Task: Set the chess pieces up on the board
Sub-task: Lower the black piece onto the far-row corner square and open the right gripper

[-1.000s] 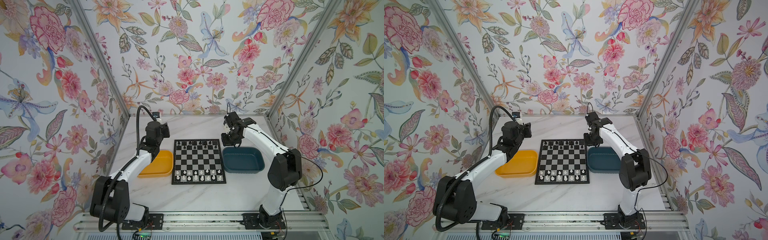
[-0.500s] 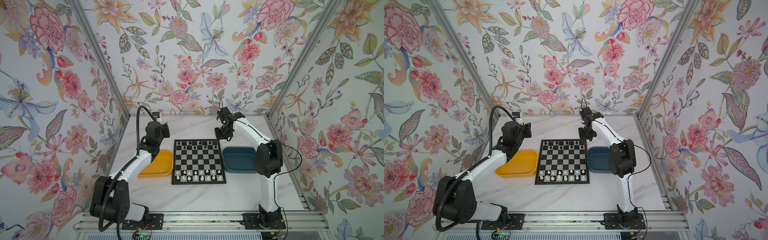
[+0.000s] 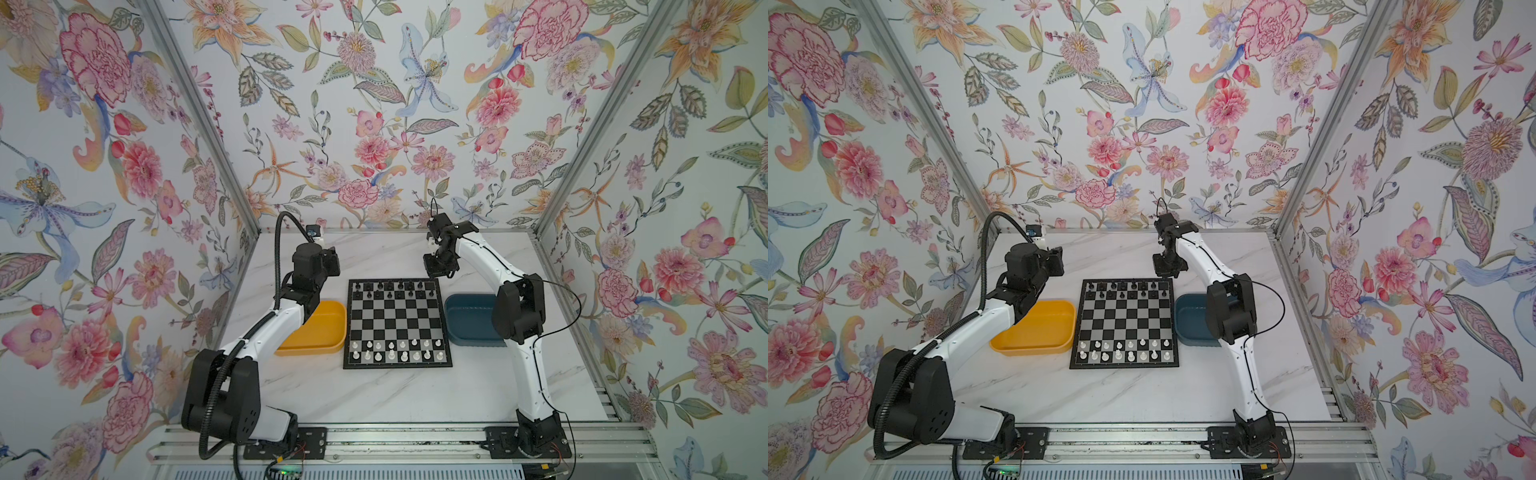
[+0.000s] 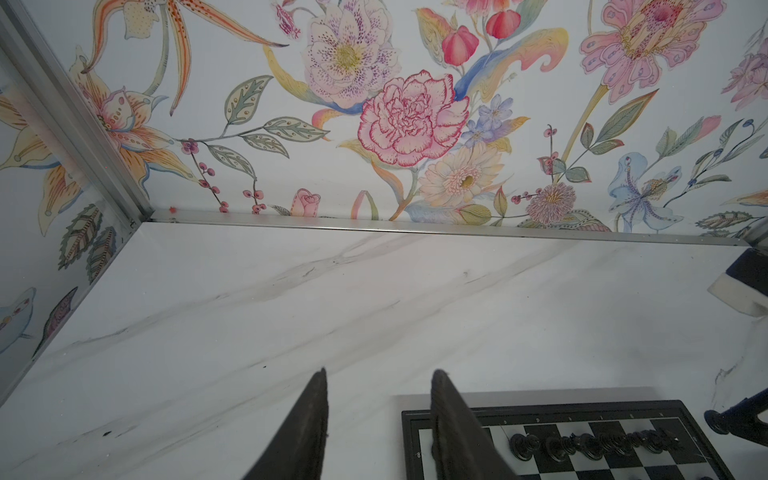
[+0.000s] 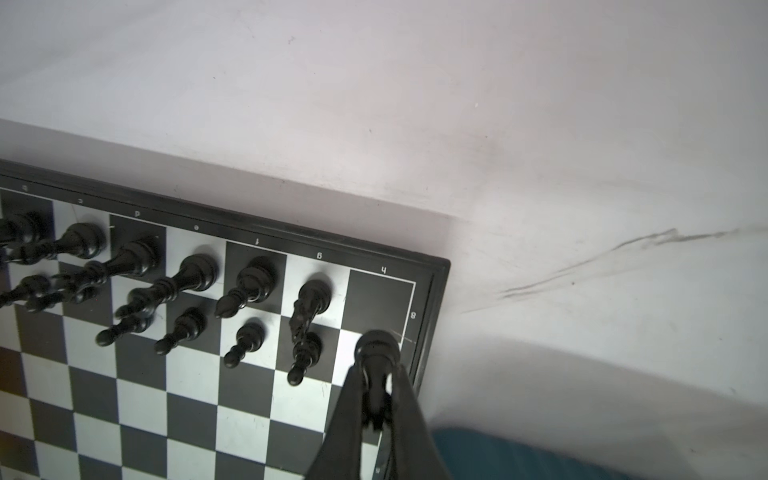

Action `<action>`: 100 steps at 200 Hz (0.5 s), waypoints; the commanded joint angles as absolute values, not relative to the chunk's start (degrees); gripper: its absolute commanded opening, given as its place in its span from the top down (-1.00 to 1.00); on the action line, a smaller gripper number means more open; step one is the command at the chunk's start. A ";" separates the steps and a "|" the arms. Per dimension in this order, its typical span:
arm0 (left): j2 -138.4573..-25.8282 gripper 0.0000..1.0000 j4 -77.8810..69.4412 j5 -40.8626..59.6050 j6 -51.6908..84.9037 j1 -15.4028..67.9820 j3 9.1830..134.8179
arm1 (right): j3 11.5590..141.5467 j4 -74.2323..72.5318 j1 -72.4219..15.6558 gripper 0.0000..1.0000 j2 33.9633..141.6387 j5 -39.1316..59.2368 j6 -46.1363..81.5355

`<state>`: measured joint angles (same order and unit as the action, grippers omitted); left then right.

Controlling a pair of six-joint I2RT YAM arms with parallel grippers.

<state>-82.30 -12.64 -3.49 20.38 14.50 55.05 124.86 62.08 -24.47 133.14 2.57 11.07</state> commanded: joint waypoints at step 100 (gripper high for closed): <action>-83.31 0.15 -12.39 -5.01 19.56 13.79 55.04 | 127.42 65.39 -24.52 0.85 137.78 3.58 10.10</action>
